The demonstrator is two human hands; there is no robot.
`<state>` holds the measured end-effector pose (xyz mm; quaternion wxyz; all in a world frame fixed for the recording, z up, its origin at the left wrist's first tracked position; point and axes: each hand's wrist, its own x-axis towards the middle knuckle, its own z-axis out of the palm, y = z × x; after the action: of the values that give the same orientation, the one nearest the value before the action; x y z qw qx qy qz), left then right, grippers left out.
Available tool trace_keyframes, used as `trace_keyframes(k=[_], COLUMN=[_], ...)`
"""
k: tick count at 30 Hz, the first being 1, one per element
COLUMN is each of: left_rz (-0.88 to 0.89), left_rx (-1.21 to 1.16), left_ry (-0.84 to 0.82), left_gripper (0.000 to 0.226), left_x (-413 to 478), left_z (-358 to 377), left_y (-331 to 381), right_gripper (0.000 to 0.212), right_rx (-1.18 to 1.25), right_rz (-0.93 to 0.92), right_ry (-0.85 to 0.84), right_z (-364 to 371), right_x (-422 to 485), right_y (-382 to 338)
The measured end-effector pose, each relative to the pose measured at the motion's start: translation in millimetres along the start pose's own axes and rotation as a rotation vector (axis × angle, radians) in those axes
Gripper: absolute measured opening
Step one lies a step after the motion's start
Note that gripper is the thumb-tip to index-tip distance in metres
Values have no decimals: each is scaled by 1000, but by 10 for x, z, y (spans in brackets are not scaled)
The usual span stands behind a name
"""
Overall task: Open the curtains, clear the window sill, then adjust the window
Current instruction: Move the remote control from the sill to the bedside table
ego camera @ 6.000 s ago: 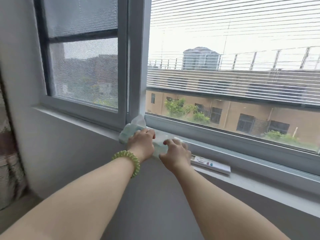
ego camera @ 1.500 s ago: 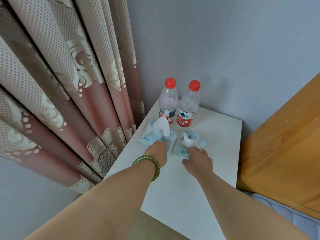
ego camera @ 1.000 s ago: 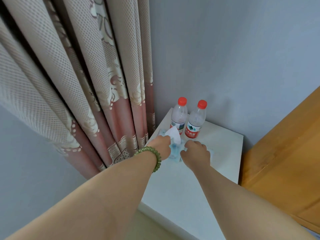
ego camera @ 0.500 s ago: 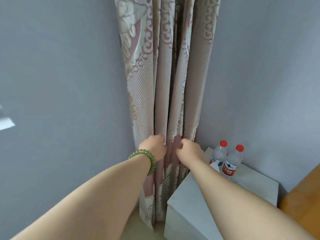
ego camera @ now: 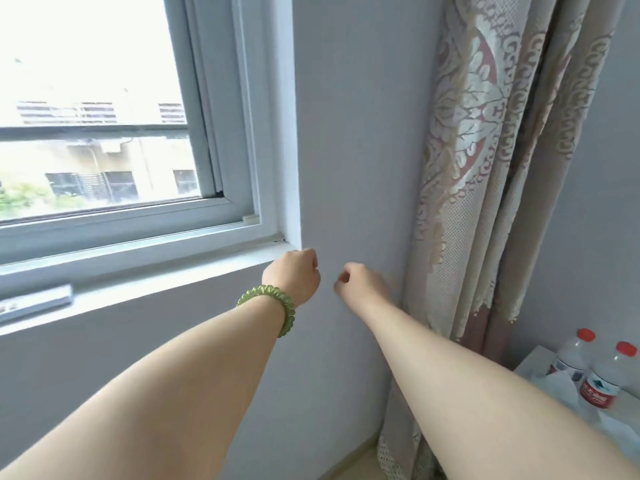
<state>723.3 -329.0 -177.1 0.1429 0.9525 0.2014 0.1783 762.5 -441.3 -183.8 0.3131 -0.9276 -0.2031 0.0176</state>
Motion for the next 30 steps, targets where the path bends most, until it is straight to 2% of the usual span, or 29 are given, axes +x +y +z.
trace_keyframes(k=[4,7,13,22,30], left_rz=[-17,-17,-180,-445,-438], left_rx=[53,101,184,235,224], left_ry=[101,182,284,258,80], left_gripper=[29,28,28,30,34], left_x=[-300,-546,-977,-1350,-1242], left_z=[-519,-865,-1371,-1681,-1693], left_y=[-728,-1228,-2191,-3181,-3486], right_gripper=[25,22,26,34,42], right_rx=[34,50,41,-113,-244], right_rz=[-114,-209,-413,-555,-639], right_ry=[-38,-90,-171,-201,-287], right_z=[398,677,1216,1805,2076], right_x=[-250,-456,-787,-850,-693], right_y=[-778,-1337,-2251,-2878,-3093])
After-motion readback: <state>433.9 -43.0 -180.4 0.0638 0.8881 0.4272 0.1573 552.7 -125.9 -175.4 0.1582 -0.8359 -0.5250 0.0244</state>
